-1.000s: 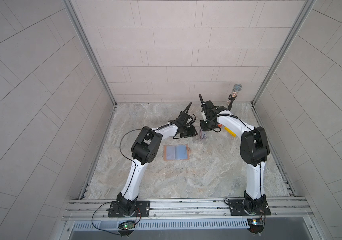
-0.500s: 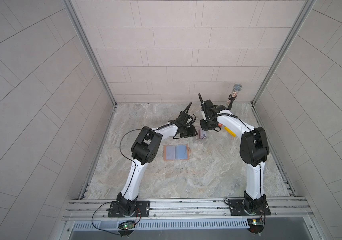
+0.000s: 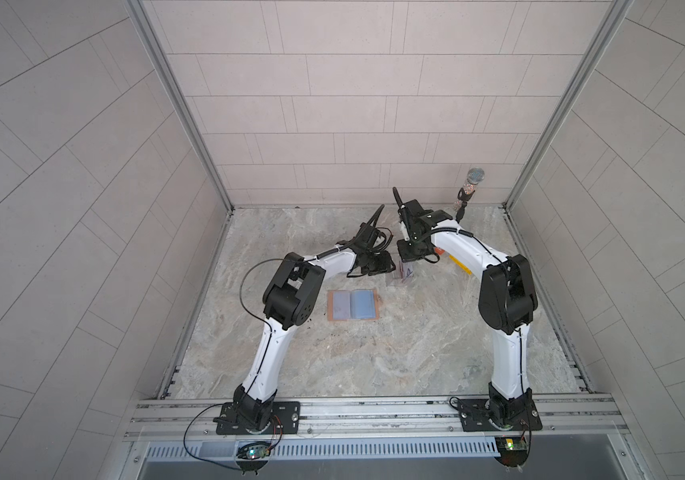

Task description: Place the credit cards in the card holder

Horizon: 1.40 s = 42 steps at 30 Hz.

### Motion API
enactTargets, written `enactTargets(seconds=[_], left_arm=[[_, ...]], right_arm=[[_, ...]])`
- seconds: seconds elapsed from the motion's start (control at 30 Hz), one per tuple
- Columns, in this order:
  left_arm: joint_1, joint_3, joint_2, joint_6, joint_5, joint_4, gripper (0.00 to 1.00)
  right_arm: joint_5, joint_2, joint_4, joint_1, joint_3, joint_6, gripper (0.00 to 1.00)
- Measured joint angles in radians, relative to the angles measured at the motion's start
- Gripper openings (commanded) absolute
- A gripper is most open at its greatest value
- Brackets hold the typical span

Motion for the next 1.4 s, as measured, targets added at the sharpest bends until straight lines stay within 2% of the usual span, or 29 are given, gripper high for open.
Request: enactTargets(seconds=[0.1, 0.63, 1.17, 1.4], left_arm=[[0.000, 0.000, 0.000, 0.000, 0.000, 0.000, 0.44], [0.000, 0.000, 0.000, -0.001, 0.001, 0.000, 0.44], [0.002, 0.000, 0.000, -0.003, 0.006, 0.000, 0.44], [0.003, 0.000, 0.000, -0.003, 0.008, -0.001, 0.44]], right_arm=[[-0.005, 0.000, 0.001, 0.003, 0.000, 0.001, 0.02], [0.006, 0.000, -0.018, 0.004, 0.000, -0.012, 0.15], [-0.037, 0.003, -0.035, 0.005, 0.004, -0.023, 0.18], [-0.017, 0.011, -0.040, 0.013, 0.015, -0.023, 0.21]])
